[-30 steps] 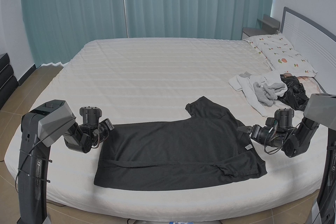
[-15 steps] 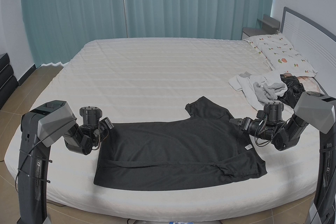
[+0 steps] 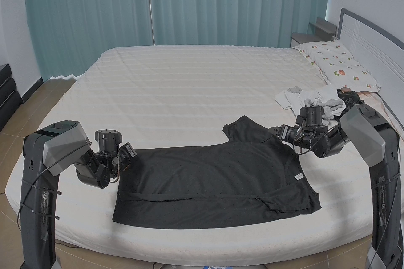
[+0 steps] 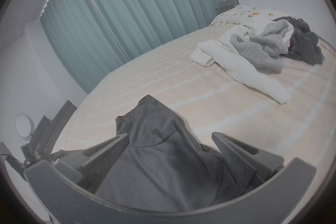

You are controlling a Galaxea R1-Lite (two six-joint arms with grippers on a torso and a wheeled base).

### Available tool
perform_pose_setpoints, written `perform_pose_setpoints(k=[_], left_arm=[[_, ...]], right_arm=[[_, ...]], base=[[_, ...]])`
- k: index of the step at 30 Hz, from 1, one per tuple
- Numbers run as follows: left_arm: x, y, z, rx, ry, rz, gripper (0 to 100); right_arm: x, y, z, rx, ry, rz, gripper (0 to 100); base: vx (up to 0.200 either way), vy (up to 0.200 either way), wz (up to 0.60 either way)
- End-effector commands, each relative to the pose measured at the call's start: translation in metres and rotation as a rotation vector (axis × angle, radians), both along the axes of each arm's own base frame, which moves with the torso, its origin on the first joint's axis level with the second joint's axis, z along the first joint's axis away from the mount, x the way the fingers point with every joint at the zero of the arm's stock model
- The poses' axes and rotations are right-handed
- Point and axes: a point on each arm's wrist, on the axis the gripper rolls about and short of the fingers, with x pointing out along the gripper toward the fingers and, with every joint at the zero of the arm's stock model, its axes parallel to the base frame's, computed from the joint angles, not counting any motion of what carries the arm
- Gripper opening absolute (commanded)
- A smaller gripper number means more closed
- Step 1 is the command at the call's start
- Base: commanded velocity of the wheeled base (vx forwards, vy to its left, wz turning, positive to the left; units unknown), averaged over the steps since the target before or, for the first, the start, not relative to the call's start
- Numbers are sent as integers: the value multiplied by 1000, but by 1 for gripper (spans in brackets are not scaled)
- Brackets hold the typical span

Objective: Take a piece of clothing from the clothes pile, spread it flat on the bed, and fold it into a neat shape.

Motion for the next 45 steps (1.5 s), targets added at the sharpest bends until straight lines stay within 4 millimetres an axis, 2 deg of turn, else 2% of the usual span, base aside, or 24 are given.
perform_pose_setpoints(k=[1, 8, 16, 17, 26, 32, 37, 45], left_arm=[[-6, 0, -2, -6, 14, 2, 0], [-8, 0, -3, -8, 20, 4, 0], [-8, -5, -4, -6, 22, -9, 0], [-8, -5, -4, -6, 22, -9, 0], [-6, -4, -1, -5, 10, -7, 0], [-5, -1, 4, -5, -4, 3, 0], [-4, 0, 16, -4, -25, 2, 0], [-4, 8, 29, -2, -54, 19, 0]], right_arm=[[28, 15, -34, -80, 57, -19, 100], [40, 15, -58, -88, 64, -25, 100], [47, 10, -49, -71, 21, -48, 100], [48, 10, -49, -70, 18, -48, 0], [48, 11, -38, 18, 10, -91, 0], [47, 4, -28, 54, 6, -121, 0], [43, -1, -15, 81, -4, -129, 0], [18, -27, -11, 127, -92, -100, 0]], base=[[0, 0, 0], [0, 0, 0], [0, 0, 0], [0, 0, 0], [0, 0, 0], [0, 0, 0], [0, 0, 0], [0, 0, 0]])
